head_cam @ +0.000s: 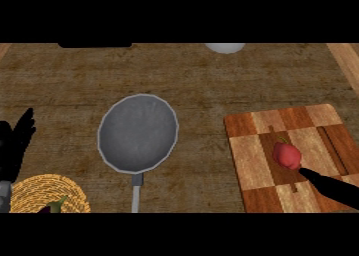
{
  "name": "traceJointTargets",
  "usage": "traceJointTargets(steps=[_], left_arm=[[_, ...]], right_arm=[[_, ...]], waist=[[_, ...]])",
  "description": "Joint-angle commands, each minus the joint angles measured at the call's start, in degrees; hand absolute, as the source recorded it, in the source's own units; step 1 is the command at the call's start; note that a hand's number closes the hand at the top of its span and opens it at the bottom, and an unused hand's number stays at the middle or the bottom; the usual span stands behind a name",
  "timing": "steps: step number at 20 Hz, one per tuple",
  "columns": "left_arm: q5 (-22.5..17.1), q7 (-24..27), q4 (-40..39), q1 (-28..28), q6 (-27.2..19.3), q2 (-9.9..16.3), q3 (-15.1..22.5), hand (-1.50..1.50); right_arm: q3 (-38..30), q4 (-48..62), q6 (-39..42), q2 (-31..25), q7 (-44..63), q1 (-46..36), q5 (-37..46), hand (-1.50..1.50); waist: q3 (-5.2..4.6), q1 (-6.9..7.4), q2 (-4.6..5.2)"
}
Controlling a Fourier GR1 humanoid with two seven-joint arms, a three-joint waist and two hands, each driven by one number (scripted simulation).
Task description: Pick the bell pepper from the cutting board and place it in the pan
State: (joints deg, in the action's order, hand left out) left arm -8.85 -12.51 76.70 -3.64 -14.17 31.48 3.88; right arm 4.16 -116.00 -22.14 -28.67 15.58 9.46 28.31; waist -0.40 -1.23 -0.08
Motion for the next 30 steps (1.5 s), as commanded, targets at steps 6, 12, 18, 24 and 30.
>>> traceJointTargets(steps=[6, 12, 18, 24, 30], left_arm=[[1.35, -0.29, 0.26, -1.89, 0.95, -1.53, 2.36, 0.00], [1.26, -2.64, -2.21, -6.48, 1.50, -1.16, 1.00, 0.00], [2.43, -1.37, -2.16, -4.02, 0.74, -2.96, 1.34, 0.00], [3.86, 0.80, -3.84, -3.54, -0.07, -4.28, 0.46, 0.00], [3.29, 0.85, -4.03, -4.09, 2.48, -2.94, -1.53, 0.00]], right_arm=[[6.29, -4.11, 24.86, -10.84, 32.21, -7.54, 11.09, -1.50], [13.26, -0.72, 41.97, -8.68, 49.10, -20.67, 8.88, -1.50], [18.98, 4.17, 48.11, -0.96, 57.03, -25.68, 8.65, -1.50], [22.18, 10.12, 47.07, 5.08, 57.66, -26.99, 14.61, -1.50], [18.10, 15.11, 47.44, 3.18, 51.44, -24.71, 16.55, -1.50]], waist=[[-0.13, 3.28, 0.53], [0.14, 3.30, 0.58], [0.27, 2.47, 0.21], [0.32, 1.72, 0.12], [0.37, 1.18, 0.11]])
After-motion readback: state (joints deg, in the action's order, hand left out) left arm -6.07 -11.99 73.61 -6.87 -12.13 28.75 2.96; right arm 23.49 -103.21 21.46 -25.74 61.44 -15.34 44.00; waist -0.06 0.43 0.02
